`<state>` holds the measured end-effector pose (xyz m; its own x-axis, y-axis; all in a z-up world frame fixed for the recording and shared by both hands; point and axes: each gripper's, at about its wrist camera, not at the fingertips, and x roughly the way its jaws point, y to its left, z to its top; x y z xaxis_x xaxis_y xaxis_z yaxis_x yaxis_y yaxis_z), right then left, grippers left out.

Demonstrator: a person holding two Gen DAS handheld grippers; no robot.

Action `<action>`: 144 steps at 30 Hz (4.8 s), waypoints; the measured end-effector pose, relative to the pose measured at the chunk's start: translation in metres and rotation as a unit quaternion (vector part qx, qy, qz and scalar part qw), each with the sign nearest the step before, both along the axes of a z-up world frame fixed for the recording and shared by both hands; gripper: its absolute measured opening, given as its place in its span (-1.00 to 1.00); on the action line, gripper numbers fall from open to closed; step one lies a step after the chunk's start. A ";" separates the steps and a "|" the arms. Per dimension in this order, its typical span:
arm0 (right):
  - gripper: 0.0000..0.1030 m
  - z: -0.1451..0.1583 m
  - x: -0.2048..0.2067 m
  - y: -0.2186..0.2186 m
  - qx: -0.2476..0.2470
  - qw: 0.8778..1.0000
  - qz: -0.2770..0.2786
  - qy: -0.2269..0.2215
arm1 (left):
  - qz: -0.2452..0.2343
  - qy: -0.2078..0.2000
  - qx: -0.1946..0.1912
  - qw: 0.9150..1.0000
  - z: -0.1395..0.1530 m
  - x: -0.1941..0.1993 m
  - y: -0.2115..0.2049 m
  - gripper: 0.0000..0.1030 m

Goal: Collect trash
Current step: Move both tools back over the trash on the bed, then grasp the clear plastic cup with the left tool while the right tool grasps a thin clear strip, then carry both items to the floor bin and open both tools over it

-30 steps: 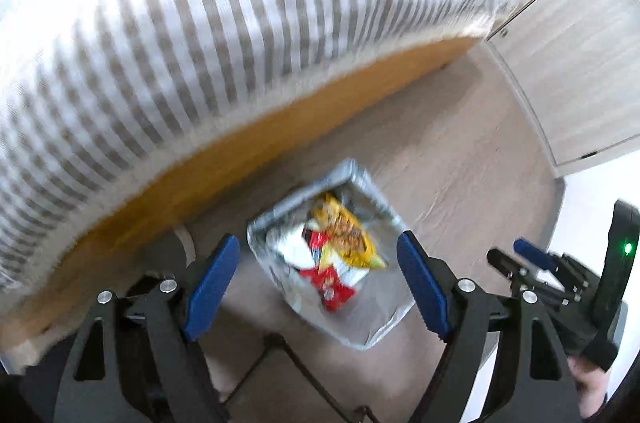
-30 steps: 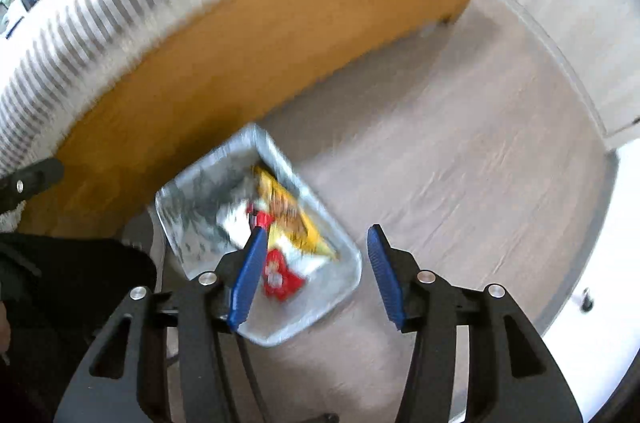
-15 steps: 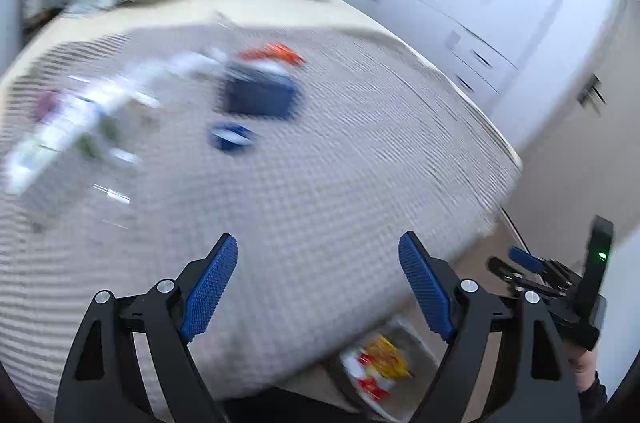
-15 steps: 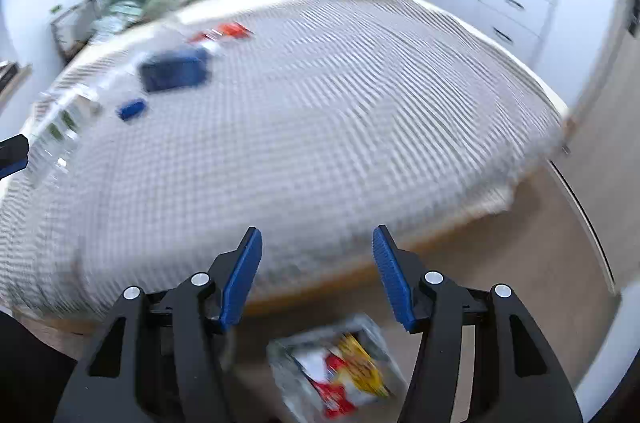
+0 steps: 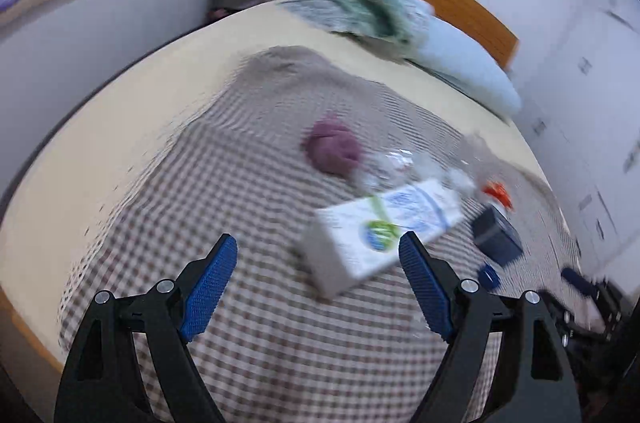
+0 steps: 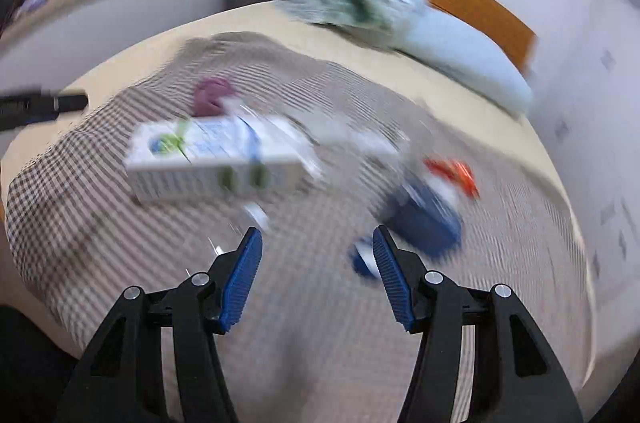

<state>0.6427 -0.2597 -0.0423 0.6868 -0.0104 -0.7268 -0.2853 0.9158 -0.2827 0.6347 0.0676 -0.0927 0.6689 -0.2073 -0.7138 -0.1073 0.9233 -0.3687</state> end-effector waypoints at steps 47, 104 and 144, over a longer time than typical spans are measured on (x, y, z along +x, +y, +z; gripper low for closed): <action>-0.99 -0.038 -0.029 -0.152 0.171 0.969 -0.179 0.012 | -0.241 0.073 0.016 0.968 0.021 0.246 -0.120 0.55; -0.99 0.056 -0.375 -0.315 0.169 0.938 -0.295 -0.068 | -0.564 0.095 0.031 0.820 0.028 -0.212 -0.420 -0.97; -0.99 -0.228 -0.374 -0.356 0.306 0.856 -0.413 0.059 | -0.401 0.295 0.239 0.834 -0.294 -0.271 -0.527 0.67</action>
